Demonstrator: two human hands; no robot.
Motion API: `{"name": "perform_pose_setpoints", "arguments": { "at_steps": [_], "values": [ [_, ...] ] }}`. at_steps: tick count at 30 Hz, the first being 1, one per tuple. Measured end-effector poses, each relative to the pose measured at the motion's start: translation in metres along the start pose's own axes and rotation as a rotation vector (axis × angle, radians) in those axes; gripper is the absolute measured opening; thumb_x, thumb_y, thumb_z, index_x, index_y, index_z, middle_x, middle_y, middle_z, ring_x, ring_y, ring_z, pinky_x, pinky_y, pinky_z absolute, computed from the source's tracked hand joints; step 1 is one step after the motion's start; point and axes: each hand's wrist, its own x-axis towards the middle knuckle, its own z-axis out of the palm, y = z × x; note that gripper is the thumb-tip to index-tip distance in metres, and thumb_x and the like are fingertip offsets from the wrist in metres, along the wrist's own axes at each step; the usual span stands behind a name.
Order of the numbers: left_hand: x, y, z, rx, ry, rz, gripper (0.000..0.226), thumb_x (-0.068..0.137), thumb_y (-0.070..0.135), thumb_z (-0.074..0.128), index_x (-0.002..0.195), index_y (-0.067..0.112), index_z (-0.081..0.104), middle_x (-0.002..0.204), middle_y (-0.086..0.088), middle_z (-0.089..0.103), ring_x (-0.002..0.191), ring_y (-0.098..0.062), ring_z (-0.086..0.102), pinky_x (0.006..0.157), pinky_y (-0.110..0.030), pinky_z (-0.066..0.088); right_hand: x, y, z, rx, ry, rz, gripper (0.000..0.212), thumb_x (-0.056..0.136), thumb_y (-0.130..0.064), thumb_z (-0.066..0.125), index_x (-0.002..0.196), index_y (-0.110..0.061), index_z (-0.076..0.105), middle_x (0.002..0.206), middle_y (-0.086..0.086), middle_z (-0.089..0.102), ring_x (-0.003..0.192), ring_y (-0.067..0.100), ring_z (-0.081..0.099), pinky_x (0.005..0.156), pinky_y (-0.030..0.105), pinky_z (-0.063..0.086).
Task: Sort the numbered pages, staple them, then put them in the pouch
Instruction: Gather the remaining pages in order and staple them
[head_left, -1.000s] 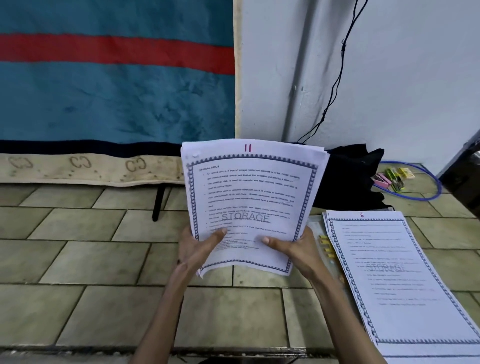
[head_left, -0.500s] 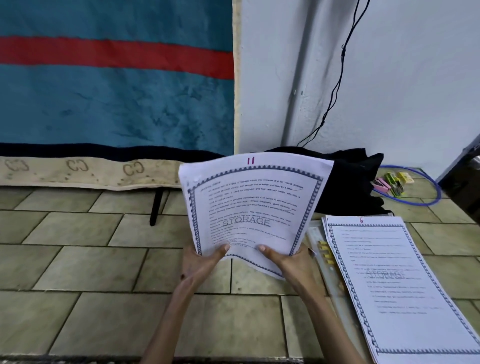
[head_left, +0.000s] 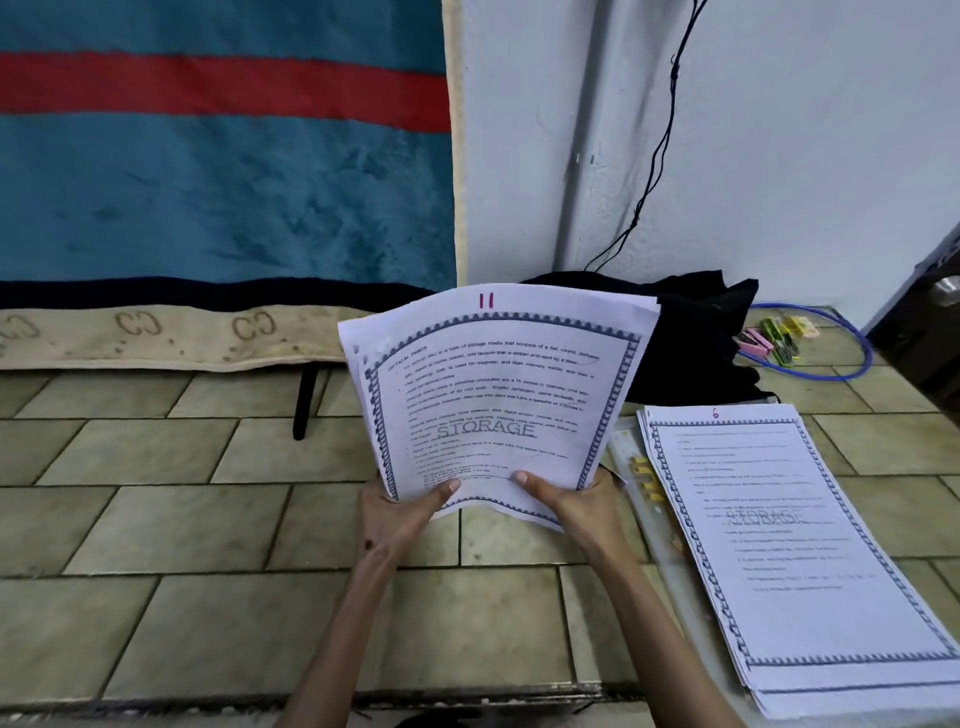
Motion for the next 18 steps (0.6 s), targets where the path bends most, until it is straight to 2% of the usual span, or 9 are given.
{"name": "perform_pose_setpoints", "arguments": {
  "at_steps": [2, 5, 6, 9, 10, 12, 14, 16, 18],
  "values": [
    [-0.002, -0.001, -0.001, 0.019, -0.007, 0.008, 0.039, 0.063, 0.006, 0.084, 0.085, 0.017, 0.054, 0.09, 0.0, 0.056, 0.085, -0.007, 0.053, 0.066, -0.013, 0.045, -0.001, 0.001, 0.0, -0.004, 0.008, 0.007, 0.033, 0.066, -0.003, 0.082, 0.076, -0.028, 0.063, 0.077, -0.018, 0.065, 0.061, -0.014, 0.062, 0.055, 0.004, 0.047],
    [-0.003, -0.005, -0.002, 0.02, -0.02, 0.044, 0.034, 0.064, 0.003, 0.082, 0.083, 0.015, 0.056, 0.09, 0.0, 0.057, 0.086, -0.009, 0.052, 0.048, 0.0, 0.041, -0.001, 0.0, -0.001, 0.002, 0.002, 0.015, 0.033, 0.066, -0.003, 0.082, 0.075, -0.028, 0.062, 0.075, -0.018, 0.064, 0.058, -0.014, 0.062, 0.052, 0.004, 0.046],
    [-0.004, -0.009, -0.002, 0.02, -0.014, 0.06, 0.032, 0.065, 0.002, 0.081, 0.086, 0.011, 0.059, 0.09, -0.001, 0.058, 0.085, -0.01, 0.054, 0.049, 0.0, 0.041, 0.0, 0.001, -0.001, 0.002, -0.003, 0.012, 0.033, 0.066, -0.003, 0.082, 0.075, -0.028, 0.062, 0.075, -0.018, 0.064, 0.057, -0.015, 0.061, 0.052, 0.003, 0.045],
    [0.002, -0.013, -0.001, 0.031, -0.006, 0.006, 0.035, 0.068, 0.004, 0.08, 0.099, -0.003, 0.066, 0.088, -0.008, 0.062, 0.085, -0.016, 0.06, 0.067, -0.019, 0.046, -0.001, 0.002, -0.003, -0.016, -0.019, 0.021, 0.032, 0.066, -0.006, 0.083, 0.077, -0.029, 0.063, 0.078, -0.018, 0.065, 0.061, -0.014, 0.062, 0.053, 0.004, 0.047],
    [0.005, -0.013, -0.002, 0.052, -0.024, -0.011, 0.034, 0.069, 0.005, 0.079, 0.1, -0.003, 0.066, 0.086, -0.01, 0.064, 0.082, -0.016, 0.061, 0.067, -0.02, 0.047, 0.0, 0.001, -0.005, -0.035, -0.04, 0.021, 0.033, 0.065, -0.008, 0.084, 0.08, -0.029, 0.064, 0.081, -0.017, 0.067, 0.066, -0.012, 0.065, 0.056, 0.006, 0.049],
    [0.01, -0.014, -0.01, 0.13, -0.136, 0.005, 0.026, 0.071, 0.005, 0.078, 0.095, 0.003, 0.068, 0.079, -0.002, 0.067, 0.07, -0.011, 0.061, 0.054, -0.011, 0.048, 0.003, -0.007, -0.011, -0.074, -0.107, 0.011, 0.033, 0.063, -0.013, 0.086, 0.086, -0.027, 0.067, 0.092, -0.009, 0.073, 0.082, 0.002, 0.07, 0.067, 0.018, 0.056],
    [0.013, -0.015, -0.023, 0.205, -0.301, 0.03, 0.016, 0.071, 0.004, 0.077, 0.081, 0.013, 0.068, 0.061, 0.017, 0.067, 0.06, 0.003, 0.061, 0.049, -0.004, 0.046, 0.01, -0.027, -0.017, -0.03, -0.122, -0.05, 0.025, 0.068, -0.02, 0.081, 0.09, -0.023, 0.069, 0.093, -0.004, 0.075, 0.084, 0.012, 0.071, 0.072, 0.03, 0.058],
    [0.013, -0.018, -0.034, 0.194, -0.465, 0.01, 0.023, 0.069, 0.003, 0.079, 0.079, 0.02, 0.067, 0.058, 0.02, 0.068, 0.063, 0.003, 0.065, 0.054, -0.009, 0.05, 0.02, -0.049, -0.021, 0.064, -0.074, -0.126, 0.015, 0.079, -0.019, 0.07, 0.094, -0.021, 0.068, 0.087, -0.011, 0.075, 0.082, 0.007, 0.071, 0.067, 0.023, 0.055],
    [0.011, -0.025, -0.043, 0.172, -0.569, -0.011, 0.036, 0.058, 0.015, 0.087, 0.088, 0.02, 0.068, 0.078, 0.013, 0.074, 0.076, -0.006, 0.071, 0.063, -0.017, 0.055, 0.028, -0.063, -0.022, 0.112, -0.018, -0.146, 0.013, 0.084, -0.016, 0.066, 0.097, -0.018, 0.067, 0.087, -0.013, 0.073, 0.081, 0.004, 0.07, 0.065, 0.017, 0.054]
  ]
}}
